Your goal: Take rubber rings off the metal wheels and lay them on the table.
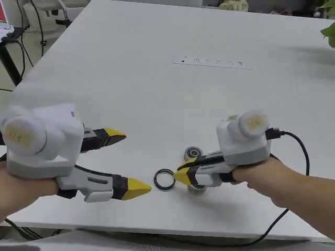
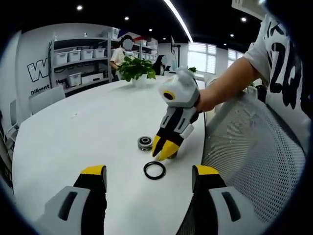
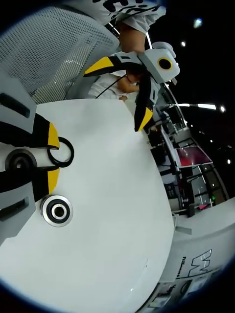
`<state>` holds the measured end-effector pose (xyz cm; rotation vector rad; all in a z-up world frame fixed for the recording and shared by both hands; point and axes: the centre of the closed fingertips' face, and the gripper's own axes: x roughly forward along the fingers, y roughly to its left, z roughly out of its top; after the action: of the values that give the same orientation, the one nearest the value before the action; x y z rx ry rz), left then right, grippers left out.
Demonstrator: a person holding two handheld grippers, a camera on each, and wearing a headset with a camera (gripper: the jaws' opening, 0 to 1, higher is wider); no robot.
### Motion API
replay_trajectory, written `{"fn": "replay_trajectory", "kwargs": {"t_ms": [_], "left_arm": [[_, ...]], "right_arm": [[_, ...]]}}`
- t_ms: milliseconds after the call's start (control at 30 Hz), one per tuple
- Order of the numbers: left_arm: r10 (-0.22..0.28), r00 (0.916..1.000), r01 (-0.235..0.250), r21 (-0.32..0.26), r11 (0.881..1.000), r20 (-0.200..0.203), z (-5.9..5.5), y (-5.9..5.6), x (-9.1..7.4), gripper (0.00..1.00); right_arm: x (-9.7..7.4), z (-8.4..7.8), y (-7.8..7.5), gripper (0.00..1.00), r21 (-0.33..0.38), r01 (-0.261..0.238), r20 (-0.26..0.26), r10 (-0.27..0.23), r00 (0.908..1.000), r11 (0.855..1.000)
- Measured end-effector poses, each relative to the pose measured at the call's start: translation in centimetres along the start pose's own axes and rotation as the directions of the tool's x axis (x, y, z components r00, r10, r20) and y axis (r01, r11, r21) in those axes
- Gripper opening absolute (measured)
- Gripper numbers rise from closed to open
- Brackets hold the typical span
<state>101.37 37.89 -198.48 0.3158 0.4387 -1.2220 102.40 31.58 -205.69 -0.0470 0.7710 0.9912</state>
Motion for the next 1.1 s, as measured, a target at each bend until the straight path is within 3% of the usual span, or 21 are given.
{"fn": "replay_trajectory", "kwargs": {"t_ms": [233, 567, 800, 1100], "left_arm": [[-0.002, 1.0000, 0.002, 0.003, 1.000, 0.008, 0.7, -0.2, -0.2, 0.70], [0.016, 0.9992, -0.016, -0.001, 1.000, 0.037, 2.6, 0.3, -1.0, 0.71], [0.020, 0.9989, -0.020, 0.000, 1.000, 0.042, 3.3, 0.4, -1.4, 0.71], [0.035, 0.9977, -0.035, -0.008, 0.999, 0.058, 4.0, 0.2, -1.8, 0.73]], "right_arm": [[-1.9, 1.5, 0.3, 0.18, -0.055, 0.021, 0.046, -0.018, 0.9988, 0.998], [-5.5, 3.3, 0.5, 0.28, -0.097, 0.061, 0.141, -0.047, 0.9889, 0.993], [-8.0, 3.5, 0.0, 0.37, -0.111, 0.103, 0.180, -0.082, 0.9803, 0.988], [-10.9, 3.1, 0.8, 0.51, -0.156, 0.148, 0.195, -0.116, 0.9740, 0.977]]}}
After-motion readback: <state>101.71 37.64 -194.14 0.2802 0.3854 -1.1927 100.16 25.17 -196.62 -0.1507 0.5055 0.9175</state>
